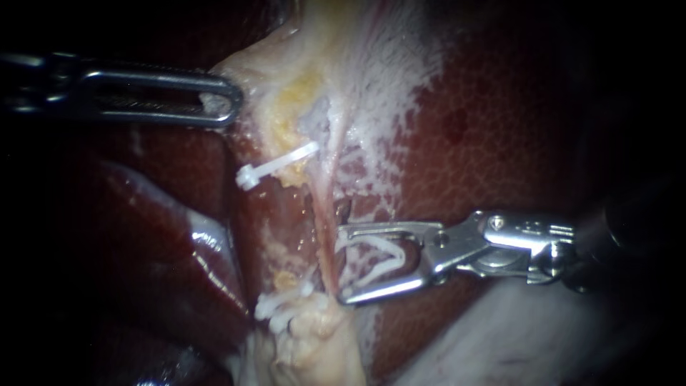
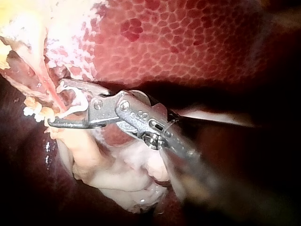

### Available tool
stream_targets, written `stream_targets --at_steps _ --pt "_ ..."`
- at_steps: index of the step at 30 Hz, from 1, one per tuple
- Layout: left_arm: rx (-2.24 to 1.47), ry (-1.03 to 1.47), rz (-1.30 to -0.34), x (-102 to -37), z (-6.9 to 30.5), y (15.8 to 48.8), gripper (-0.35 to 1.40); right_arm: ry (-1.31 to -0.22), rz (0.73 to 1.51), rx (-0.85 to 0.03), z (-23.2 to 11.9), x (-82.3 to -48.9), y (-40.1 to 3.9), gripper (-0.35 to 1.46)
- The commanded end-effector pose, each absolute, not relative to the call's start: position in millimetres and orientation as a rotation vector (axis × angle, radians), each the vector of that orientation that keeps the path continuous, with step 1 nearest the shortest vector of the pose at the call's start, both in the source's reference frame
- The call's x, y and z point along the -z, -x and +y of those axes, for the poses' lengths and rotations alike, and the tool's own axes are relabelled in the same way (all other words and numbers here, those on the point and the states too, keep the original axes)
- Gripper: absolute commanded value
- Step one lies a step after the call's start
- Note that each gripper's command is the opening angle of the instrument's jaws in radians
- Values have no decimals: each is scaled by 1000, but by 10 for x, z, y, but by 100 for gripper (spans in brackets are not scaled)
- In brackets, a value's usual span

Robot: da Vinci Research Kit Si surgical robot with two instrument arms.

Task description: Clipping first clip right tube

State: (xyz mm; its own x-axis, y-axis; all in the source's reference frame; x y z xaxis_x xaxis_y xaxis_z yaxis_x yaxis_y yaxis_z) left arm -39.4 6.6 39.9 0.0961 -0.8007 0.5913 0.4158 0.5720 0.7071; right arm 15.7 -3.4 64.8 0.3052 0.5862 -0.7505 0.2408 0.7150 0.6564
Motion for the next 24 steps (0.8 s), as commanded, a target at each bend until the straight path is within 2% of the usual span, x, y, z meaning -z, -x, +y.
stream_targets --at_steps 1,15,24 --pt "937 -410 -1155 -400 65 394 -35 -797 1275 -254 -34 -648 -159 53" --pt "937 -410 -1155 -400 65 394 -35 -869 1279 -159 -33 -644 -168 50" --pt "937 -410 -1155 -400 65 393 -35 -904 1287 -143 -25 -622 -164 46"
